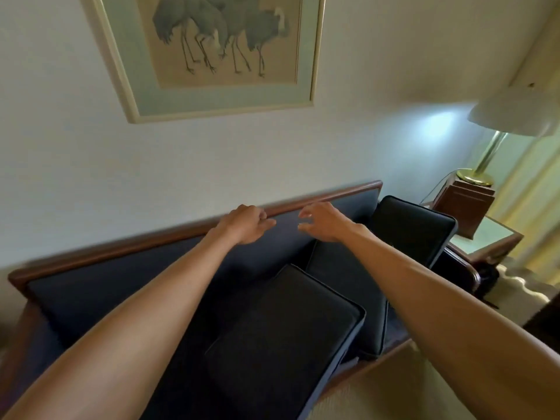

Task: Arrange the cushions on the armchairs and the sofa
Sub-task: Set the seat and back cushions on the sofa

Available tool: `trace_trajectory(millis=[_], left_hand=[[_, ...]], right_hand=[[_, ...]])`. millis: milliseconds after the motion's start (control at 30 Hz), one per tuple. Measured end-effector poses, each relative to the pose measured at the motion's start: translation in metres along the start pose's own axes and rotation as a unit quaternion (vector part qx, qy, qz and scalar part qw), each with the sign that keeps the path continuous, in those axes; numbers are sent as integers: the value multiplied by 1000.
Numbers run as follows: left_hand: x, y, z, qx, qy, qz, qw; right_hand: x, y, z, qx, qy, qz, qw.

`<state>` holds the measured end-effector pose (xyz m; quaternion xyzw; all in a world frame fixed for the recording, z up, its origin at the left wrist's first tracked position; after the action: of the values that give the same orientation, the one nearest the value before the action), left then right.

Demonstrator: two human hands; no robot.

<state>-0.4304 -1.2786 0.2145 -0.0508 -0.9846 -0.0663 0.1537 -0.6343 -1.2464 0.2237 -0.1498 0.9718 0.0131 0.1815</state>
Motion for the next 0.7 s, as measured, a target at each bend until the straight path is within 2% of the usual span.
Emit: trace_trajectory(millis=[233,467,567,700], left_hand=[[3,-38,158,-128,10,-18,992],[15,-33,324,-216,7,-55,975],[27,-25,373,-191,12,-46,980],[46,-16,437,-194,-9,-28,981]], right_hand=[[116,3,114,-82,-46,81,992],[223,32,239,-167,-86,143,972],[255,46,275,-148,-74,172,971],[289,64,315,-66,-64,251,964]])
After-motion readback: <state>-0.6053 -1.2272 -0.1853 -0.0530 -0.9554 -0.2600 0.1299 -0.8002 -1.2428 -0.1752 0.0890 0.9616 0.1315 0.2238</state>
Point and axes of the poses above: each hand's wrist, its own y-axis away from the middle knuckle, its own z-axis out of the palm, x = y × z, the point moved 1 cm from there along -y, towards the middle knuckle, and after that the axes turned 15 degrees about -z, right-handed, at the moved point
